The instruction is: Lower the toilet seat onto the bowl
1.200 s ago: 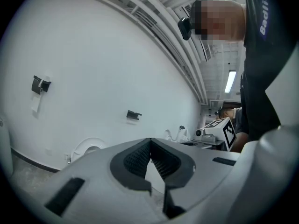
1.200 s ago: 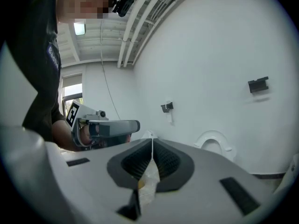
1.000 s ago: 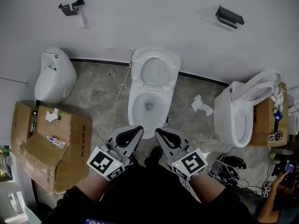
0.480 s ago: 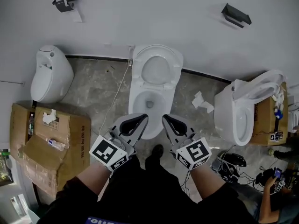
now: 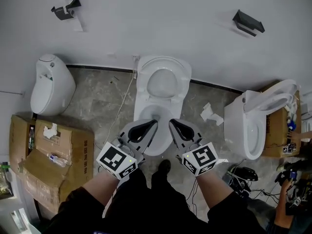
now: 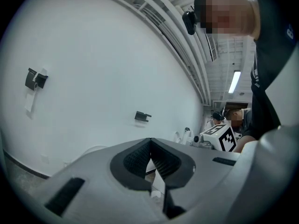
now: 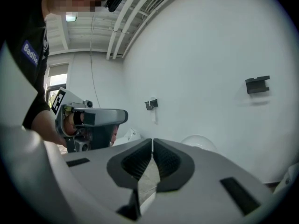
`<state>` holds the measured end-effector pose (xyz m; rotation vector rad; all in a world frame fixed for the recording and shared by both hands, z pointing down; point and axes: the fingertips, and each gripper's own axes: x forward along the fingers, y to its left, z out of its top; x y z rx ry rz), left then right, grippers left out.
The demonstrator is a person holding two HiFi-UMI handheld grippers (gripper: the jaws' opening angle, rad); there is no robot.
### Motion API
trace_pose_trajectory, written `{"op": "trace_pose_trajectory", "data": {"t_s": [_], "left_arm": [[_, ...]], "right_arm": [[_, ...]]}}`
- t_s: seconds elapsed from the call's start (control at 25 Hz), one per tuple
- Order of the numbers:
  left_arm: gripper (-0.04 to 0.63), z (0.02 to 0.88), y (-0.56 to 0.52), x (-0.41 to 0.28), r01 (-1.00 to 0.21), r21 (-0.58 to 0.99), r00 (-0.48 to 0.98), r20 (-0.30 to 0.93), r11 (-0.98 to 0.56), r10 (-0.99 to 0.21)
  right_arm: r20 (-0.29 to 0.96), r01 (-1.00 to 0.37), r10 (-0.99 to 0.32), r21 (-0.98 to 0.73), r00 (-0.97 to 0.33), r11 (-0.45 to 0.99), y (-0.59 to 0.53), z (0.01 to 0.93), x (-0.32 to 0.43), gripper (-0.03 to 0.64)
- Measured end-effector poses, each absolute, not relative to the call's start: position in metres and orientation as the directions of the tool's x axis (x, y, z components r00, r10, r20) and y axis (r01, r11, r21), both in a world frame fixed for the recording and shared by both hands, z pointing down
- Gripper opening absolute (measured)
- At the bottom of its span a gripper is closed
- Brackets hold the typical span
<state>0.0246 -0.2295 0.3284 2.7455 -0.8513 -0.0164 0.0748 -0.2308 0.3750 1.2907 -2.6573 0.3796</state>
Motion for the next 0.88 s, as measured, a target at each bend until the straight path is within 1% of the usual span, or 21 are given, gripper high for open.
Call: {"op": "trace_pose_trajectory", "data": {"t_s": [0.28,0.64,0.88], "left_arm": [[0.014,0.325,-0.251,0.027,-0.572,0.235,0.815,0.058,-0.785,-0.577],[0.014,0.322,-0.262,0.027,-0.591,0.223,0.8,0.045,-0.775,-0.598],[0.014,0.319,-0.263,0.026,-0.596,0.218,0.796,0.038,-0.773,-0.604]], "right_arm": [[0.275,-0.806,-0.762,-0.1,-0.586,0.584,-0.27,0.387,0.094,0.031],[0.263,-0.831,-0.797,-0.038,-0.544,0.555,-0.326,0.385,0.125,0.029],[0.307,-0.838,-0.802,0.027,-0.512,0.545,-0.362,0.403,0.139,0.029]]}}
